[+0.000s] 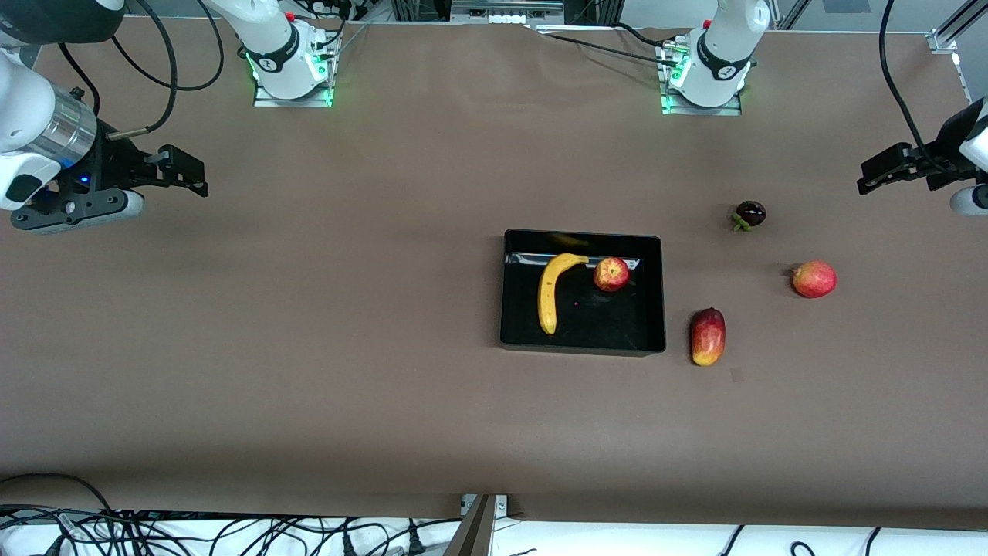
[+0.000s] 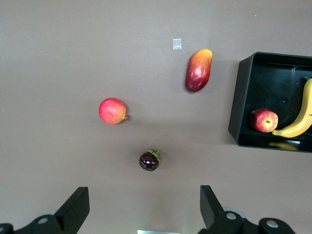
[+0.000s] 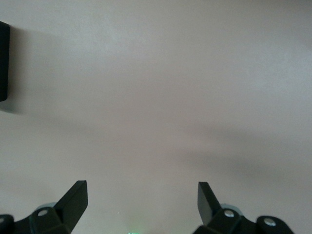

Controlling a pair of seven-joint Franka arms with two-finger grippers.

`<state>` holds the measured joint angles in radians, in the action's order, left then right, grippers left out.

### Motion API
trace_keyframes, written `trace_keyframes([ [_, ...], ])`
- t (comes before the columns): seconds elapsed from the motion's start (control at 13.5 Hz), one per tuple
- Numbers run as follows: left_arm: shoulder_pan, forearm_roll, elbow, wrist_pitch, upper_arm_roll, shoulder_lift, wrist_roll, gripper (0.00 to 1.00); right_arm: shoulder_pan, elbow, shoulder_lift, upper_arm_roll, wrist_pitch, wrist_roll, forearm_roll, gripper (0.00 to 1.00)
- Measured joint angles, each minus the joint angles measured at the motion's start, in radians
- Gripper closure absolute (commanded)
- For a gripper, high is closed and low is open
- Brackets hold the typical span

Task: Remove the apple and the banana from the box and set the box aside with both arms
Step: 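Reach the left gripper into the black tray and grasp the red apple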

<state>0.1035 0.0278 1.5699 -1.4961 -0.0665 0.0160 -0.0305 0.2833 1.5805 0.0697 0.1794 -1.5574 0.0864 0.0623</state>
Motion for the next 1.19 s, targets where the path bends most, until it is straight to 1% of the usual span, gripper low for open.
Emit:
trace_keyframes([
  [0.3, 0.0, 0.0, 0.012, 0.002, -0.006, -0.007, 0.0, 0.0, 0.0, 0.0, -0.001, 0.006, 0.004, 0.002, -0.002, 0.0],
  [0.45, -0.001, -0.008, 0.036, 0.004, -0.015, -0.008, 0.0, 0.0, 0.0, 0.0, -0.001, 0.006, 0.005, 0.002, -0.003, 0.0],
  [0.52, -0.002, -0.02, 0.056, 0.004, -0.038, -0.007, 0.0, 0.0, 0.0, 0.0, -0.001, 0.006, 0.005, 0.002, -0.004, 0.0],
  [0.67, -0.006, -0.032, 0.108, -0.036, -0.132, 0.007, -0.009, 0.0, 0.0, 0.0, -0.002, 0.006, 0.005, 0.002, -0.019, 0.0],
  [0.82, -0.013, -0.033, 0.203, -0.203, -0.236, 0.036, -0.102, 0.0, 0.0, -0.001, -0.002, 0.007, 0.005, 0.002, -0.035, 0.0],
  [0.89, -0.017, -0.033, 0.26, -0.305, -0.279, 0.056, -0.177, 0.0, 0.0, -0.001, -0.002, 0.007, 0.005, 0.002, -0.042, 0.0],
  [0.97, -0.034, -0.033, 0.313, -0.399, -0.306, 0.08, -0.248, 0.0, 0.0, -0.002, -0.002, 0.007, 0.005, 0.002, -0.05, 0.0],
  [1.04, -0.064, -0.032, 0.35, -0.472, -0.317, 0.109, -0.304, 0.0, -0.001, -0.002, -0.002, 0.007, 0.005, 0.002, -0.054, 0.0],
  [1.19, -0.13, -0.032, 0.382, -0.59, -0.319, 0.182, -0.377, 0.0, -0.001, -0.005, -0.002, 0.008, 0.005, 0.002, -0.057, 0.0],
])
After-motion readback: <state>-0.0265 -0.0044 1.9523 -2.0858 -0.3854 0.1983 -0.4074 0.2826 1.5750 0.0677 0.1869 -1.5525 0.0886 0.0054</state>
